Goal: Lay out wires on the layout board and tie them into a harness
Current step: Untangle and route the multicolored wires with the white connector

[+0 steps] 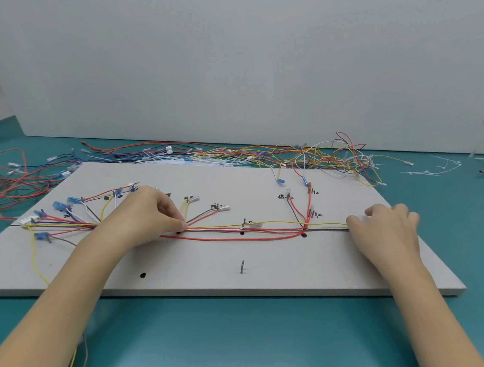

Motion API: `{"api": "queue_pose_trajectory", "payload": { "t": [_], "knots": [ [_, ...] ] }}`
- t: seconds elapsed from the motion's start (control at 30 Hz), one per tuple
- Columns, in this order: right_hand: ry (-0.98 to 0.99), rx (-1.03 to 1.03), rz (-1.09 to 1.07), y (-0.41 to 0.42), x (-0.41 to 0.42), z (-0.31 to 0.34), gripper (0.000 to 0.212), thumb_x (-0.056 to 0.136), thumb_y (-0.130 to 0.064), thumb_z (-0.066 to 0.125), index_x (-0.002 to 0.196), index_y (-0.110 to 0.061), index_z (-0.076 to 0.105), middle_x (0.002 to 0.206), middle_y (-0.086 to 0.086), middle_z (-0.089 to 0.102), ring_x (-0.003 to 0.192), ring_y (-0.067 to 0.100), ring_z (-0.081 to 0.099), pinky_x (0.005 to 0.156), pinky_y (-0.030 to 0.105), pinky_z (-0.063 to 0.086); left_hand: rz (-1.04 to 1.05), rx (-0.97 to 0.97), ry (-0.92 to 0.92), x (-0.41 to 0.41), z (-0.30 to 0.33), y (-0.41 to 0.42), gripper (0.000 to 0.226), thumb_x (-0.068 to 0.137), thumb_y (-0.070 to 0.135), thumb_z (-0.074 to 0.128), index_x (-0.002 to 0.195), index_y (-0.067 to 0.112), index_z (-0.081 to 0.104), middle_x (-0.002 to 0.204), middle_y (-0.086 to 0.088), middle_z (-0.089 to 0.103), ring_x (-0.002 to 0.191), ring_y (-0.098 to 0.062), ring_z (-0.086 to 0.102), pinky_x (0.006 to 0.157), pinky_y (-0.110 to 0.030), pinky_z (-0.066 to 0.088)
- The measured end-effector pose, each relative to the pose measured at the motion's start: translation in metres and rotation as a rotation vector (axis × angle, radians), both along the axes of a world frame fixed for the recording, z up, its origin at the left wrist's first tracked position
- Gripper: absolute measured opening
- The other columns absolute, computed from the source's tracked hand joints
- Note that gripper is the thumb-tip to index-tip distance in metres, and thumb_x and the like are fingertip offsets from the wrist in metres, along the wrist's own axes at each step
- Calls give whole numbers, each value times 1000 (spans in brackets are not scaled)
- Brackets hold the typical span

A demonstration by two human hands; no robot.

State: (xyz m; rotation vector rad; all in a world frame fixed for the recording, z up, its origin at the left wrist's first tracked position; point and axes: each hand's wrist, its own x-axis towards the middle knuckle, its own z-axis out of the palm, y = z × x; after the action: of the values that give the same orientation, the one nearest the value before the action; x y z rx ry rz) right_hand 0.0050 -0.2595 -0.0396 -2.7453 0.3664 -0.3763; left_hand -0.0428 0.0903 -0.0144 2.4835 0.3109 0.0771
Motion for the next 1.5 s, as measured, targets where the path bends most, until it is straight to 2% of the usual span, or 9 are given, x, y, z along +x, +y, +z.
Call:
{"api": "queue_pose_trajectory", "payload": {
  "t": [0.17,0.63,0.83,0.93,1.07,1.17,1.3,1.4,1.5],
  "knots": [
    [8,7,-4,-3,0,0,43,92,-28,48,127,-3,55,124,21,44,120,36,31,91,42,36,1,-1,-5,0,0,0,12,71,27,84,62,25,76,63,7,70,68,-11,63,57,-23,43],
    [53,-41,-6,-5,4,1,44,97,-31,41,125,3,46,122,23,41,117,36,34,90,43,36,-3,-10,2,0,1,0,12,72,26,83,62,25,76,63,7,71,70,-12,64,59,-24,44],
    [34,-100,-7,-6,8,1,39,97,-31,41,118,2,46,116,21,40,111,36,38,73,38,31,1,-7,4,0,1,0,13,72,27,83,62,26,76,63,7,71,71,-12,64,58,-23,43],
    [18,-133,-15,-11,9,2,33,97,-26,43,115,1,46,114,21,41,109,37,40,71,38,31,3,-13,5,0,1,0,12,72,27,83,62,25,76,63,7,70,69,-12,64,57,-23,42],
    [15,-179,6,-14,7,0,23,95,-8,39,116,1,45,113,23,41,105,38,40,69,37,30,4,-13,3,0,1,0,12,72,27,83,62,26,76,62,9,70,68,-10,63,56,-22,40],
    [7,-151,-1,-20,8,1,33,90,3,40,123,0,44,117,24,41,107,39,41,70,37,30,3,-12,2,0,1,0,12,72,27,82,62,26,76,62,9,70,68,-10,63,56,-22,40],
    [-14,-39,-44,-28,8,2,43,88,5,46,131,-2,46,123,26,43,109,44,46,77,41,36,-6,-10,0,0,0,0,12,72,27,82,62,25,76,63,8,71,70,-11,64,58,-23,43],
    [-29,24,-80,-28,10,4,44,88,5,48,131,-3,48,124,26,44,107,45,49,81,42,38,-5,-3,-2,0,0,1,11,72,27,82,63,25,76,65,7,71,72,-12,65,61,-24,46],
    [-2,2,-79,-27,10,4,41,88,5,49,128,-1,49,123,27,44,107,45,48,83,43,40,-7,-5,-1,0,0,0,11,72,27,82,63,26,76,63,10,70,71,-10,65,61,-24,45]
  ]
}}
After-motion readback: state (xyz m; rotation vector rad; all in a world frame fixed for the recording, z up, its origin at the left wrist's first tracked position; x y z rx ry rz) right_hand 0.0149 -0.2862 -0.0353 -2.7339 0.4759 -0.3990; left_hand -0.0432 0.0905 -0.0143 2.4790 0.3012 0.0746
